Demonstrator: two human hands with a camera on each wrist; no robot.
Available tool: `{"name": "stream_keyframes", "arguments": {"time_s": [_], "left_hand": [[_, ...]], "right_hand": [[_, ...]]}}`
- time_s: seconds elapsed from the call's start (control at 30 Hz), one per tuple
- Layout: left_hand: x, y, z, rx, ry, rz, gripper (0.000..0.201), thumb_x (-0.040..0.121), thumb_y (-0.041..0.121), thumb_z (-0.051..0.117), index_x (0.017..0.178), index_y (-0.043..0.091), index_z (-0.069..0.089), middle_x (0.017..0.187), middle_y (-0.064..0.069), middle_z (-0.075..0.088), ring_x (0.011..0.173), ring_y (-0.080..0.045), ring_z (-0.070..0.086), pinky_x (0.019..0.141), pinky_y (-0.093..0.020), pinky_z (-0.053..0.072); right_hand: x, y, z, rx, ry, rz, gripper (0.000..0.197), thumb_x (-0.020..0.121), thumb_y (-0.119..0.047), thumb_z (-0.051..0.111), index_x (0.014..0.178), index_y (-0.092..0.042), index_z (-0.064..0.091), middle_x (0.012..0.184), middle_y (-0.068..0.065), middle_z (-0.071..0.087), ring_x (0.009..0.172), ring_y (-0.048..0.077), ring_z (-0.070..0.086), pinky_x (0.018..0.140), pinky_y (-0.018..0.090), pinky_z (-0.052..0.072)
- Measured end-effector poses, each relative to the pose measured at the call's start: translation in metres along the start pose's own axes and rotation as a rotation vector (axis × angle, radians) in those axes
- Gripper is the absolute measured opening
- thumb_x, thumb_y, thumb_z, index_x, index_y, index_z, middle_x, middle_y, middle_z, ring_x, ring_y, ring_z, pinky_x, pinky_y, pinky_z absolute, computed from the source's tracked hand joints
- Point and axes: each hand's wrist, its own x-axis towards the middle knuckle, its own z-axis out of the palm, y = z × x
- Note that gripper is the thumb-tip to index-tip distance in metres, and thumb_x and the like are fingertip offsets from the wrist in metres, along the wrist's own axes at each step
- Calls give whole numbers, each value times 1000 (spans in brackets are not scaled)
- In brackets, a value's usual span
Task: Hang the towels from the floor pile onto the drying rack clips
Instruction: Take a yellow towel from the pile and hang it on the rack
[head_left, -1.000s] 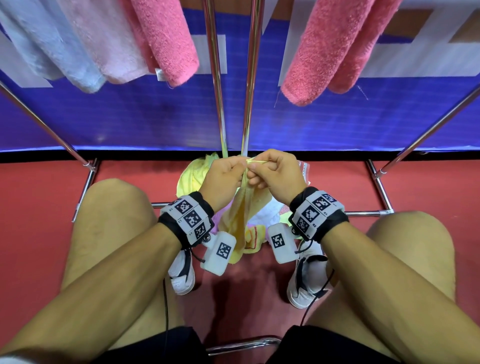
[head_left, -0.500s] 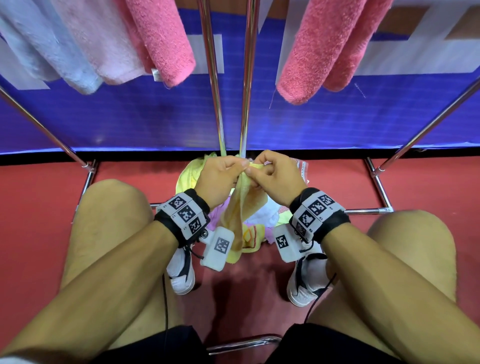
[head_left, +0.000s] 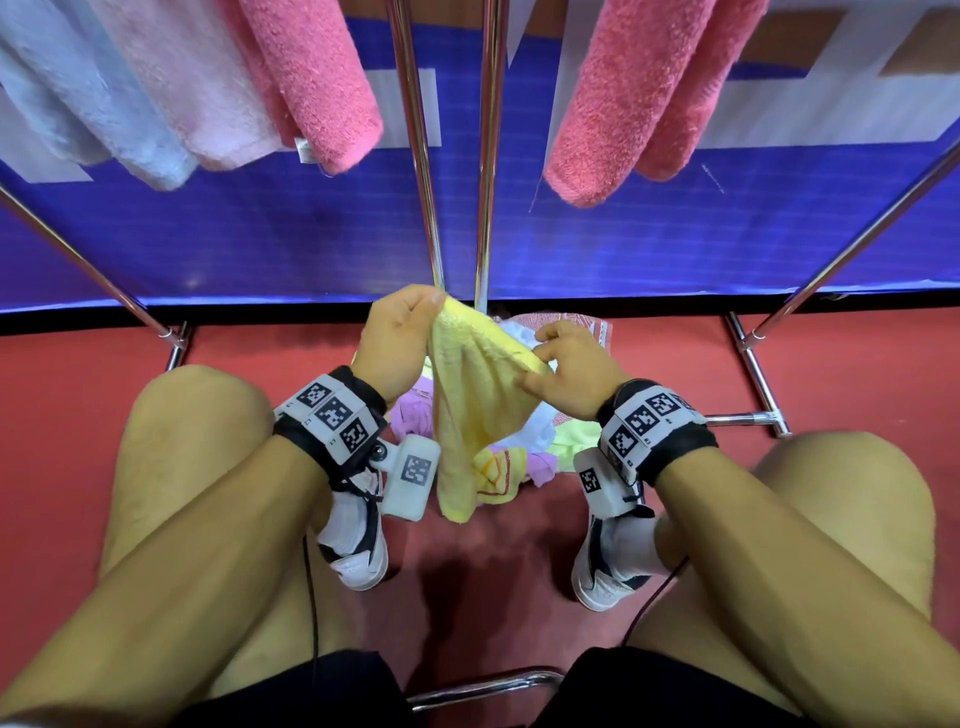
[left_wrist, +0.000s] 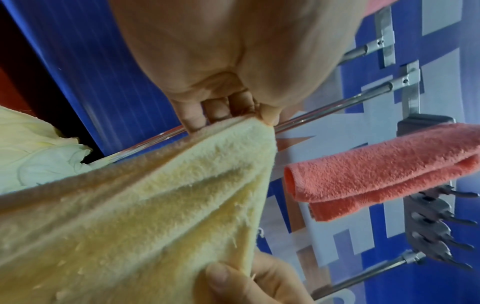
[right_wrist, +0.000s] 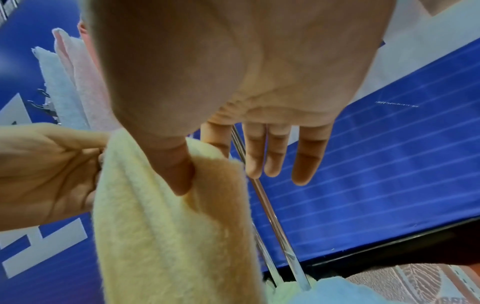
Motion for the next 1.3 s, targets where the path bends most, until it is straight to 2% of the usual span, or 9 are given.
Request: {"name": "stream_keyframes", "arguments": {"time_s": [0.07,0.2,0.33,0.63,0.77,0.87,1.03,1.17,1.3], "left_hand": [[2,-2,-6,19,22,-7,26,90,36,51,74,31,71,64,12,60,71,-18,54,79,-53,52],[2,-10,-13,65,43,-33,25,89,39,52,73,36,71,63,13,60,69,-19,56,77,-52,53],[3,-12,-19,88,103,-68,22,86,37,52,78,27,70,74,0,61,75,-20,56,83,-54,53],[6,-19,-24,142,210,-9,28,99,19,50,92,-3,65,77,-6,55,72,-15,48,69,-30,42],[10,-21,-26,122,230,-2,32,96,20,50,87,-9,58,73,-7,47,70,-17,42,67,-33,38],[10,-20,-24,87,225,10,40,88,31,48,82,-8,56,72,-8,43,68,-18,41,64,-34,37],[13,-18,-20,29,249,3,45,88,37,51,85,-8,58,69,-9,46,66,-19,44,63,-38,43],[16,-19,-17,26,268,1,50,85,47,54,86,-3,61,69,-8,48,66,-20,46,66,-55,53],[16,-19,-9,47,279,-42,42,80,55,55,79,15,67,62,-2,49,63,-20,49,71,-60,57]], "right_hand": [[-1,3,-1,-9,51,-33,31,89,-33,69,83,-3,72,112,14,62,111,27,52,84,25,33],[-3,6,-1,46,174,-128,31,86,-31,73,73,-3,67,95,10,68,93,25,60,77,29,41],[-2,8,-2,51,244,-173,30,84,-31,75,69,-7,66,85,4,69,83,21,61,73,24,40],[-1,1,-11,-38,372,-94,19,84,-36,74,82,-17,71,73,1,67,71,20,60,68,36,51],[0,-5,-9,312,502,-57,24,75,-23,84,74,-23,60,64,4,59,59,10,49,60,17,40],[2,-5,-13,558,455,-8,33,76,-10,82,93,-24,58,66,-2,48,59,11,41,57,17,38],[3,-9,-19,623,386,-12,20,87,-11,72,74,-21,60,64,-5,50,58,11,43,57,23,39],[7,-10,-20,584,441,50,25,92,-25,65,69,-21,54,63,-4,46,59,13,41,58,26,37],[10,-7,-18,385,532,129,25,87,-37,66,73,-18,59,58,-2,46,62,22,49,63,32,45]]}}
